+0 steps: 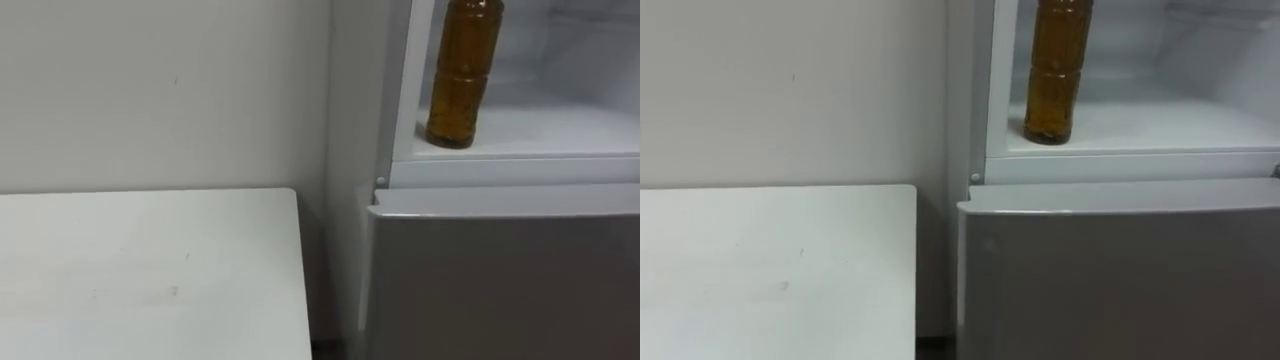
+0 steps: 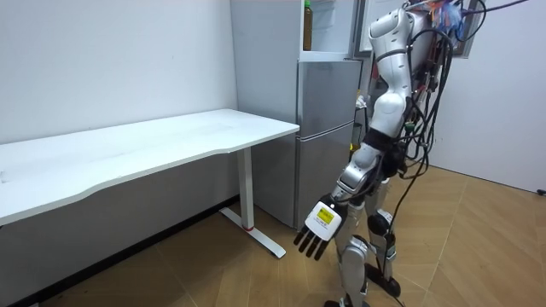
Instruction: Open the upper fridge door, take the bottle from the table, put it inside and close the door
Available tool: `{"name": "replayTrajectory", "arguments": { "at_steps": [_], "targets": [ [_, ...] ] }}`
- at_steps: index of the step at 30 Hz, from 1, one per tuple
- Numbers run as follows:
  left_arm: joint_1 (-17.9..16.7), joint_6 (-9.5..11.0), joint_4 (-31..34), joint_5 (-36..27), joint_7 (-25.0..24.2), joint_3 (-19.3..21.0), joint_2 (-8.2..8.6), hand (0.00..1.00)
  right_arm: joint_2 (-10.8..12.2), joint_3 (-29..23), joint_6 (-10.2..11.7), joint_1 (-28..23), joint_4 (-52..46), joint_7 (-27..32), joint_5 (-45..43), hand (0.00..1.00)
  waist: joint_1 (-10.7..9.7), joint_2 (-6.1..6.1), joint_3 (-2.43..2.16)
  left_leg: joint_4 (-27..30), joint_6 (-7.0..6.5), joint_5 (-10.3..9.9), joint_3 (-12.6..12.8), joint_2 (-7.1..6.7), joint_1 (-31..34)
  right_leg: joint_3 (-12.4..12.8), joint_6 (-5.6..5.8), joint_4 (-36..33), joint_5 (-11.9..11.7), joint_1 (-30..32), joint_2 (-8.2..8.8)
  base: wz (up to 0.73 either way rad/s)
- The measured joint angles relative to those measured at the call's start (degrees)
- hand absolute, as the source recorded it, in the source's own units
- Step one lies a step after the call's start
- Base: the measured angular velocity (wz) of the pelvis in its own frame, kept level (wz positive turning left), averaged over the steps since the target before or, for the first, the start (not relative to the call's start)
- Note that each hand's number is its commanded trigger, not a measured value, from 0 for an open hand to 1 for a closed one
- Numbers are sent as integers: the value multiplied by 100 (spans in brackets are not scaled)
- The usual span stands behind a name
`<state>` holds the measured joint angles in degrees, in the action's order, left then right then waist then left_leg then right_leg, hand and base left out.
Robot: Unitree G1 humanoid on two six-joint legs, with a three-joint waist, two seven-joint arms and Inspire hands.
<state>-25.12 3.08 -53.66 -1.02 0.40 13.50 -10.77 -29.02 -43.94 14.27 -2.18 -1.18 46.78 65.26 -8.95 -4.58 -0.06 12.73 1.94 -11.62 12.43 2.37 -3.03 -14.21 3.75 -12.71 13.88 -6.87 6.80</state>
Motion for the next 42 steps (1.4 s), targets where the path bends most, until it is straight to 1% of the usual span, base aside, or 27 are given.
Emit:
{"name": "replayTrajectory", "arguments": {
  "at_steps": [5, 8, 15, 19, 22, 25, 27, 29, 30, 32, 34, 35, 37, 39, 42],
  "targets": [
    [-11, 125, -41, 64, -77, 10, 38, 0, 14, 6, -6, -4, -69, 14, -59, 0, 11, 23, 1, -2, -1, 1, 31, 0, 2, 33, 0, -7, 5, 18, 1, -2],
    [4, 229, -145, 65, -114, 9, 83, 0, 20, 52, -6, -5, -112, 14, -45, 0, 43, 23, 1, -1, -2, 1, 95, 0, -31, 109, 2, -34, 6, 34, 6, -12],
    [9, 231, -212, 79, -224, 7, 103, 0, 108, 112, -7, -9, -239, 13, -47, 0, 81, 18, 3, 2, -3, 0, 144, 1, -25, 171, 9, -97, 14, 102, 16, -4],
    [11, 231, -255, 211, -226, 10, 139, 0, 251, 114, -7, -49, -450, 14, -61, 0, 114, 19, 3, 7, -4, 1, 147, 1, -41, 183, 8, -116, 24, 104, 17, 0],
    [40, 233, -406, 317, -238, 22, 140, 0, 413, 115, -3, -80, -670, 14, -63, 0, 156, 20, 5, 34, -4, 1, 168, 8, -65, 226, 6, -118, 25, 104, 16, -7],
    [41, 233, -448, 369, -261, 25, 142, 0, 612, 192, 23, -152, -959, 14, -117, 0, 152, 26, 9, 45, -3, 0, 173, 10, -66, 245, 6, -120, 36, 116, 15, -3],
    [62, 244, -453, 377, -270, 24, 147, 0, 825, 253, 23, -233, -1182, 14, -371, 0, 155, 39, 17, 43, -13, -9, 173, 10, -64, 244, 15, -125, 46, 116, 15, 0],
    [75, 253, -453, 385, -291, 23, 151, 0, 939, 285, 33, -234, -1291, 14, -503, 0, 157, 55, 27, 47, -25, -23, 173, 10, -54, 250, 15, -129, 46, 128, 15, -2],
    [90, 253, -453, 409, -317, 23, 152, 0, 945, 348, 109, -234, -1314, 14, -507, 0, 157, 68, 32, 57, -29, -32, 182, 10, -36, 269, 15, -137, 45, 154, 16, -6],
    [135, 259, -453, 465, -335, 22, 152, 0, 946, 388, 138, -234, -1352, 14, -517, 0, 150, 93, 37, 71, -33, -36, 193, 11, 5, 291, 14, -171, 43, 207, 17, -6],
    [185, 308, -452, 473, -335, 17, 154, 0, 945, 446, 210, -234, -1380, 13, -545, 0, 154, 120, 35, 74, -33, -36, 237, 21, 41, 318, 12, -223, 42, 268, 18, -9],
    [207, 359, -450, 510, -335, 20, 169, 0, 945, 495, 219, -234, -1382, 12, -641, 0, 167, 141, 38, 75, -33, -36, 276, 28, 47, 351, 10, -268, 41, 311, 17, -16],
    [218, 384, -450, 535, -335, 22, 226, 0, 945, 577, 219, -234, -1436, 10, -739, 0, 176, 183, 23, 78, -33, -36, 329, 32, 47, 410, 10, -325, 41, 364, 18, -17],
    [223, 436, -454, 562, -335, 21, 301, 0, 946, 693, 243, -256, -1544, 4, -758, 0, 174, 230, 38, 76, -33, -36, 369, 36, 39, 467, 10, -362, 42, 399, 17, -12],
    [276, 482, -582, 552, -335, 32, 306, 0, 951, 798, 259, -261, -1556, 2, -764, 0, 189, 229, 37, 75, -33, -36, 396, 37, -5, 487, 7, -411, 49, 394, 21, -4]
  ]
}}
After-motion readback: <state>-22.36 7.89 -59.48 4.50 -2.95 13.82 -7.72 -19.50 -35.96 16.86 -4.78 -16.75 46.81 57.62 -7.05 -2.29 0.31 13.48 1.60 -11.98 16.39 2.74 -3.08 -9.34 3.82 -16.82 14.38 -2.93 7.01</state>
